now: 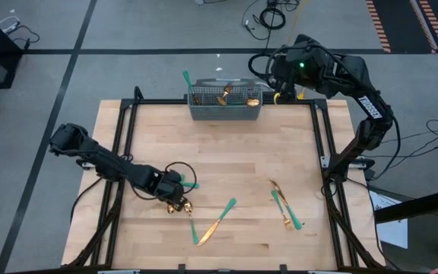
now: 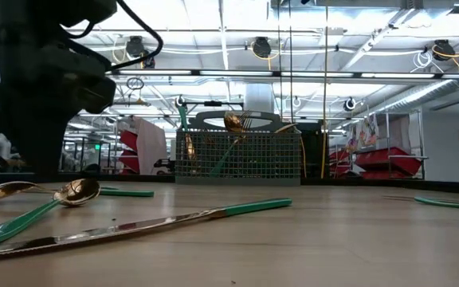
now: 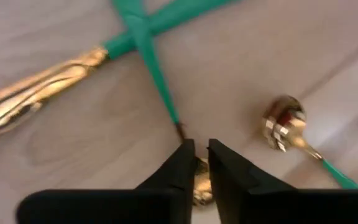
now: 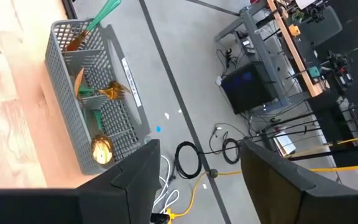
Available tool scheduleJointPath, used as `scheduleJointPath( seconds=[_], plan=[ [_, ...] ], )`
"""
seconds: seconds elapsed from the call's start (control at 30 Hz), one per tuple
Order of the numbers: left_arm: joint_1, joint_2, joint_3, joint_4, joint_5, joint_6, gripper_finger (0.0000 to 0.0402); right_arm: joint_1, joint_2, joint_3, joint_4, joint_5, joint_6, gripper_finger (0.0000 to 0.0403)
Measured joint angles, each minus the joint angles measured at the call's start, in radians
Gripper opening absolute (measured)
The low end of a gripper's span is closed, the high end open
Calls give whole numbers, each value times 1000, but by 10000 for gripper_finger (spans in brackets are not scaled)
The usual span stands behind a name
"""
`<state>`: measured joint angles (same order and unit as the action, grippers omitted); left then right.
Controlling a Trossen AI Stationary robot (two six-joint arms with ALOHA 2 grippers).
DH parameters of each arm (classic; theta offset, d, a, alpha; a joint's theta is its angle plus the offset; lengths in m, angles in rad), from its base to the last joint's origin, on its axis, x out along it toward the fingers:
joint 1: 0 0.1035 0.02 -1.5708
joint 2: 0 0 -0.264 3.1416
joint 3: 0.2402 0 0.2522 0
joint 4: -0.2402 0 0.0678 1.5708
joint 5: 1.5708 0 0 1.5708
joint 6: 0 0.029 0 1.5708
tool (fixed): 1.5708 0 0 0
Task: Sort silverware
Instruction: Put the green spoon into the gray silverware organizer
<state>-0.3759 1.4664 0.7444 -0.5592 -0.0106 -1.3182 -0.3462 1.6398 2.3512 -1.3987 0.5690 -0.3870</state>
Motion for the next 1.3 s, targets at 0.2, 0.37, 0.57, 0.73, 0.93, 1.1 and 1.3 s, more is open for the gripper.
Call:
scheduleJointPath(
  seconds=[0.2, 0.37, 0.57, 0.73, 0.93, 1.1, 1.3],
  plan=[
    [1, 0, 0, 30, -8, 73, 128, 0, 0, 0, -18, -18, 6, 210],
    [5, 0, 1, -12, -26, 45, 162, -1, 0, 0, -22, -82, 32, 210],
    [5, 22, 1, -55, -49, -11, 164, -1, 0, 0, -22, -86, 32, 210],
    [5, 115, 5, 29, -24, -3, 164, -1, 0, 0, -26, -100, 27, 210],
    [7, 164, 21, -32, 0, -93, 101, -1, 0, 0, -26, -97, 20, 210],
    [7, 130, 28, -70, -2, -93, 14, -1, 0, 0, -24, -97, 16, 210],
    [23, 85, 73, -87, -13, -143, 6, -5, 0, 0, -19, -96, 19, 210]
  ],
)
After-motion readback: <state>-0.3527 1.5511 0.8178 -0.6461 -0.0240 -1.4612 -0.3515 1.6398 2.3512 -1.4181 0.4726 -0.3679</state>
